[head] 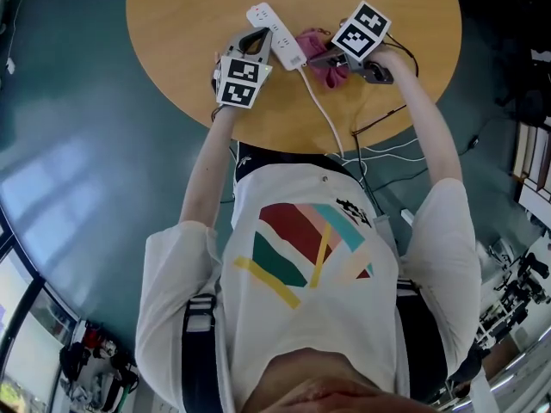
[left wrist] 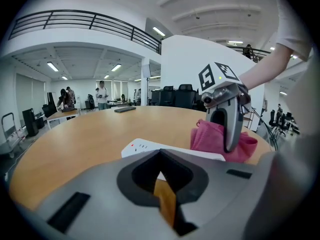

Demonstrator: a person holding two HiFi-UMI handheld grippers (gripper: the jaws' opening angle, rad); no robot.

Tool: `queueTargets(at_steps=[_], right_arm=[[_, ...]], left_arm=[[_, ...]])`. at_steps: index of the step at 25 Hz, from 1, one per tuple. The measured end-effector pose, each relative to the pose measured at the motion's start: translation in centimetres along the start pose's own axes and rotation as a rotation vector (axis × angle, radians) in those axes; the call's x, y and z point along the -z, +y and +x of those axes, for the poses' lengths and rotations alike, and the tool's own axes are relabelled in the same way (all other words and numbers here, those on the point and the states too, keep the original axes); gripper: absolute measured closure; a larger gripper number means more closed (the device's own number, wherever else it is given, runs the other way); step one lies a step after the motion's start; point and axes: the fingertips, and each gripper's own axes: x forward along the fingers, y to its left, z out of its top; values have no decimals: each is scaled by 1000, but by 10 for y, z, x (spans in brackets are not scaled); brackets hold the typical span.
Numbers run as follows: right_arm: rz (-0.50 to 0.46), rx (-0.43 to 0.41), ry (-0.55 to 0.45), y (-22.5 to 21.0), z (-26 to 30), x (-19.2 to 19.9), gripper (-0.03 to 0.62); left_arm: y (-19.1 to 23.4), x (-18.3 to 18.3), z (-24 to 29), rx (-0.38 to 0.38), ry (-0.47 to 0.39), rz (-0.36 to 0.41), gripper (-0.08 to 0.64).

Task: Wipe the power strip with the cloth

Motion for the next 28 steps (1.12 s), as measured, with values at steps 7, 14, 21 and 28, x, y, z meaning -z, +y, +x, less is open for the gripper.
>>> queueTargets(at_steps=[7,14,21,28], right_arm=[[19,34,-28,9,2,13,554],[15,166,-148,32,-20,-24,552],[3,330,-154,53,-8,-122,554],[34,511,-84,44,26,-179,552]], left_arm=[[3,2,-1,21,17,-1,517],[3,1,-8,89,6,42,517],[65,-10,-47,125,6,70,517],[157,-37,-62,199,-43,153,517]])
